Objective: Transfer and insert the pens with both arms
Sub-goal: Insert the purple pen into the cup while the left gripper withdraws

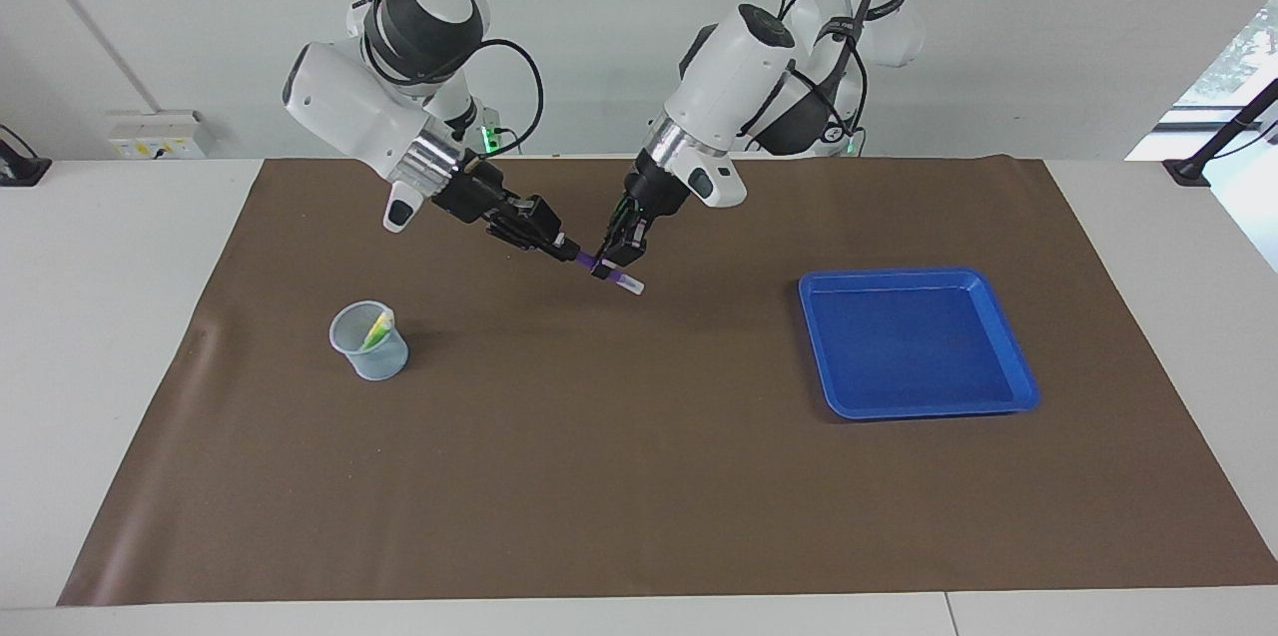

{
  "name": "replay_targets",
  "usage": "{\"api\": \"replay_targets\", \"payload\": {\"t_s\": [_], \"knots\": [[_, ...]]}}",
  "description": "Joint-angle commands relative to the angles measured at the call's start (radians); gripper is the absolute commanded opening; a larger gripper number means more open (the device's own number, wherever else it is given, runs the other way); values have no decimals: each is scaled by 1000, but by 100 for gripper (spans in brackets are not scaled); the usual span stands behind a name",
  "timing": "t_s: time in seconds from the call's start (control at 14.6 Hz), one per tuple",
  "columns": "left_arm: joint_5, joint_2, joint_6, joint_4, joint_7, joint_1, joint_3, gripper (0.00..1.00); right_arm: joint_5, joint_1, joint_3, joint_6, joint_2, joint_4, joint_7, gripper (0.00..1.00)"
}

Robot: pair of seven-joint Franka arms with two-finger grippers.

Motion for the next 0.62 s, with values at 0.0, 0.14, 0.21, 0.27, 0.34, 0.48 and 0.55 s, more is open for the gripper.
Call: {"api": "replay_targets", "payload": {"t_s": [0.0, 0.14, 0.21, 0.27, 0.34, 0.48, 0.55], "knots": [[-2, 13, 8, 10, 0, -18, 11, 0, 16, -1, 8, 10, -22, -16, -1, 0], [-2, 13, 4, 12, 6, -9, 11, 10, 16, -1, 8, 10, -22, -16, 1, 0], [1, 13, 1, 12, 14, -4, 15, 86, 16, -1, 8, 7, -22, -16, -1, 0], [12, 11, -6, 12, 37, -2, 19, 100, 16, -2, 8, 2, -22, -15, -7, 0], [16, 8, -14, 10, 55, 11, 19, 100, 14, -2, 6, -1, -22, -12, -11, 0], [33, -3, -60, -1, 171, 37, 19, 100, -3, -14, 4, -30, -16, 2, -34, 0], [35, -15, -113, -7, 269, 62, 19, 100, -12, -30, 0, -74, -10, 22, -51, 0]]}}
